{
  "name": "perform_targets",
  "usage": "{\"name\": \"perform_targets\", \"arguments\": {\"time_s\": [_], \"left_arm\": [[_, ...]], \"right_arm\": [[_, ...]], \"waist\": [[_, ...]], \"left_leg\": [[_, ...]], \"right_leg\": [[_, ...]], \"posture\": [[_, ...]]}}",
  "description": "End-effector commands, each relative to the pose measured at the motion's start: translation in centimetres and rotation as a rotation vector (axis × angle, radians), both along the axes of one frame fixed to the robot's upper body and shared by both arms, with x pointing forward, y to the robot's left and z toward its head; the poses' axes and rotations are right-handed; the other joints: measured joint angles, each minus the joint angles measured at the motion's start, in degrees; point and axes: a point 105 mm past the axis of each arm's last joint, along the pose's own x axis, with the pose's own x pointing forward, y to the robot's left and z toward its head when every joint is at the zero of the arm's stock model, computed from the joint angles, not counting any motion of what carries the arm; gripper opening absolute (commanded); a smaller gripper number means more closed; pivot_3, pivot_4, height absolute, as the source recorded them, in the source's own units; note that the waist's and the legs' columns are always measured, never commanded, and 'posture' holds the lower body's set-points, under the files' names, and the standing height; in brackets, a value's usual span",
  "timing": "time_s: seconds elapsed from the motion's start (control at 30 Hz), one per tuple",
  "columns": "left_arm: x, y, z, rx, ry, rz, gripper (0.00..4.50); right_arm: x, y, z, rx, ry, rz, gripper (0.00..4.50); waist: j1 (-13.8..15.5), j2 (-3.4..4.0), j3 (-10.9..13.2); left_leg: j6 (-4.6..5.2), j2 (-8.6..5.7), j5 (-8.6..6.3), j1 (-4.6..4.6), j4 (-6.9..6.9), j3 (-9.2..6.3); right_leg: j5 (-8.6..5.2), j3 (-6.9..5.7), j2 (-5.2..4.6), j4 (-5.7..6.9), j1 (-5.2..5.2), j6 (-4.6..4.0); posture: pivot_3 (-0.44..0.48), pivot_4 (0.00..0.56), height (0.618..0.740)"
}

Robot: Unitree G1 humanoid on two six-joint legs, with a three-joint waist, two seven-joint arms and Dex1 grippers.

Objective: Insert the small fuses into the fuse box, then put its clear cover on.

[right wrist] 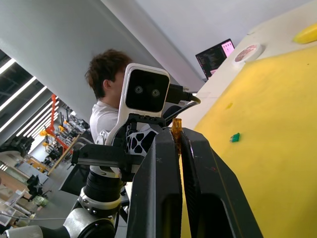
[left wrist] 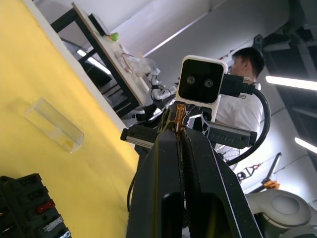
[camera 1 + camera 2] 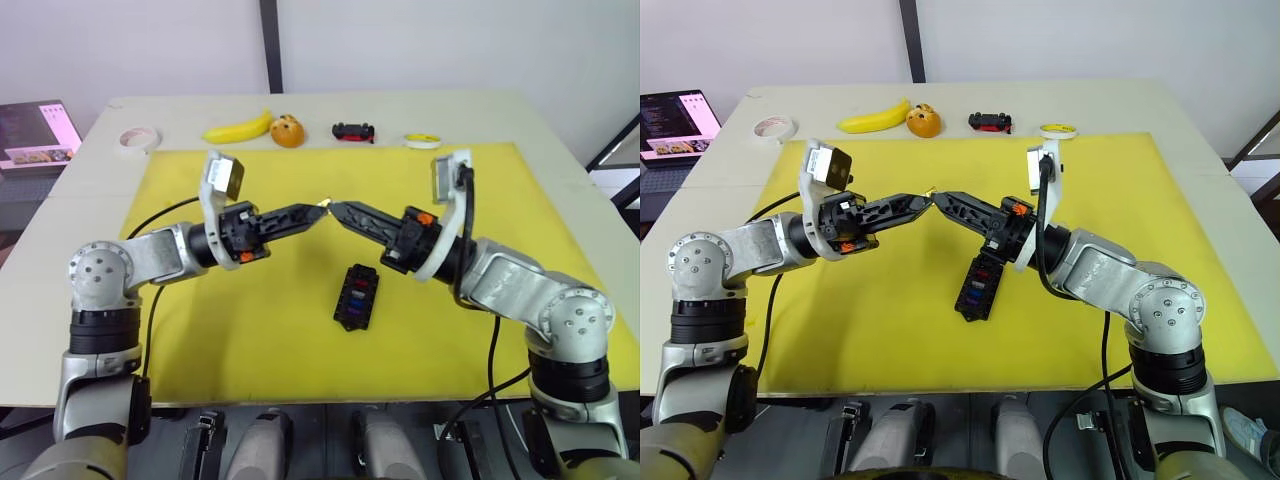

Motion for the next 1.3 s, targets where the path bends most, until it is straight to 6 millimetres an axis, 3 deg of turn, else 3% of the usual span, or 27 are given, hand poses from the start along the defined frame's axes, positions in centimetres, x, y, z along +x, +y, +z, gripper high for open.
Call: {"name": "perform_targets", "arguments": {"time_s": [0.03, 0.13, 0.17, 0.23, 0.3, 0.47, 0.6, 0.7, 0.83, 1.07, 1.3], "left_arm": [[-0.5, 0.0, 0.7, -0.013, -0.038, -0.012, 0.00], [-0.3, -0.1, 0.4, 0.004, -0.033, -0.004, 0.00], [-0.3, 0.0, 0.3, 0.004, -0.029, -0.001, 0.32], [-0.4, 0.3, 0.4, 0.010, -0.042, -0.001, 1.05], [-0.5, 0.7, 0.4, 0.036, -0.067, 0.001, 2.06], [-0.9, 1.8, -0.2, 0.260, -0.270, 0.000, 4.43], [-0.6, 2.1, -1.4, 0.457, -0.498, -0.041, 4.43], [-0.6, 2.3, -3.9, 0.633, -0.759, -0.168, 4.43], [0.0, 1.6, -5.4, 0.691, -0.952, -0.264, 4.43], [1.2, -0.4, -6.5, 0.687, -1.087, -0.347, 4.43], [2.2, -1.6, -6.9, 0.692, -1.135, -0.335, 4.43]], "right_arm": [[-0.6, 0.1, 1.2, 0.036, -0.031, 0.025, 0.03], [-0.8, 0.1, 1.4, 0.048, -0.027, 0.035, 0.03], [-0.8, 0.1, 1.5, 0.051, -0.025, 0.036, 0.01], [-0.9, 0.0, 1.7, 0.060, -0.021, 0.040, 0.00], [-1.0, -0.1, 1.9, 0.065, -0.016, 0.045, 0.00], [-1.7, -1.0, 1.5, -0.092, -0.081, 0.047, 0.00], [-1.5, -2.1, -0.2, -0.400, -0.182, 0.029, 0.00], [-0.9, -2.9, -2.2, -0.678, -0.279, 0.025, 0.00], [-0.2, -3.4, -3.7, -0.863, -0.363, 0.045, 0.00], [1.0, -3.8, -5.6, -1.036, -0.481, 0.074, 0.00], [1.9, -4.0, -6.1, -1.083, -0.530, 0.072, 0.00]], "waist": [[0.0, 0.00, 0.0], [0.0, 0.00, 0.0], [0.0, 0.00, 0.0], [0.0, 0.00, 0.0], [-0.1, 0.00, 0.0], [-0.1, 0.03, 0.0], [0.2, 0.07, 0.0], [0.3, 0.07, 0.1], [0.3, 0.07, 0.1], [0.3, 0.05, 0.1], [0.2, 0.05, 0.1]], "left_leg": [[0.00, 0.00, 0.00, 0.00, 0.00, 0.00], [0.00, 0.00, 0.00, 0.00, 0.00, 0.00], [0.00, 0.00, 0.00, 0.00, 0.00, 0.00], [0.00, 0.00, 0.00, 0.00, 0.00, 0.00], [0.00, 0.00, 0.00, 0.00, 0.00, 0.01], [0.01, -0.02, 0.00, -0.01, -0.01, 0.06], [0.04, -0.04, 0.00, -0.01, -0.03, 0.09], [0.05, -0.02, 0.00, -0.01, -0.05, 0.11], [0.05, 0.09, 0.00, -0.03, -0.09, 0.12], [0.12, 0.11, -0.04, -0.52, 0.15, 0.06], [0.12, 0.10, -0.03, -0.68, 0.17, 0.06]], "right_leg": [[0.00, 0.00, 0.00, 0.00, 0.00, 0.00], [0.00, 0.00, 0.00, 0.00, 0.00, 0.00], [0.00, 0.00, 0.00, 0.00, 0.00, 0.00], [0.00, 0.00, 0.00, 0.00, 0.00, 0.00], [0.00, 0.00, 0.01, 0.00, 0.00, 0.00], [-0.01, 0.03, 0.12, -0.04, -0.01, -0.01], [-0.02, 0.05, 0.15, -0.11, 0.03, -0.03], [-0.02, 0.05, 0.20, -0.17, 0.06, -0.04], [-0.02, 0.06, 0.23, -0.20, 0.02, -0.05], [0.00, -0.01, 0.17, -0.18, -0.31, -0.01], [0.00, -0.02, 0.16, -0.11, -0.52, 0.00]], "posture": [[0.000, 0.150, 0.740], [0.000, 0.150, 0.740], [0.000, 0.150, 0.740], [0.000, 0.150, 0.740], [0.000, 0.150, 0.740], [0.000, 0.150, 0.740], [0.000, 0.150, 0.740], [0.000, 0.150, 0.740], [0.000, 0.150, 0.740], [0.000, 0.150, 0.740], [0.000, 0.150, 0.740]]}}
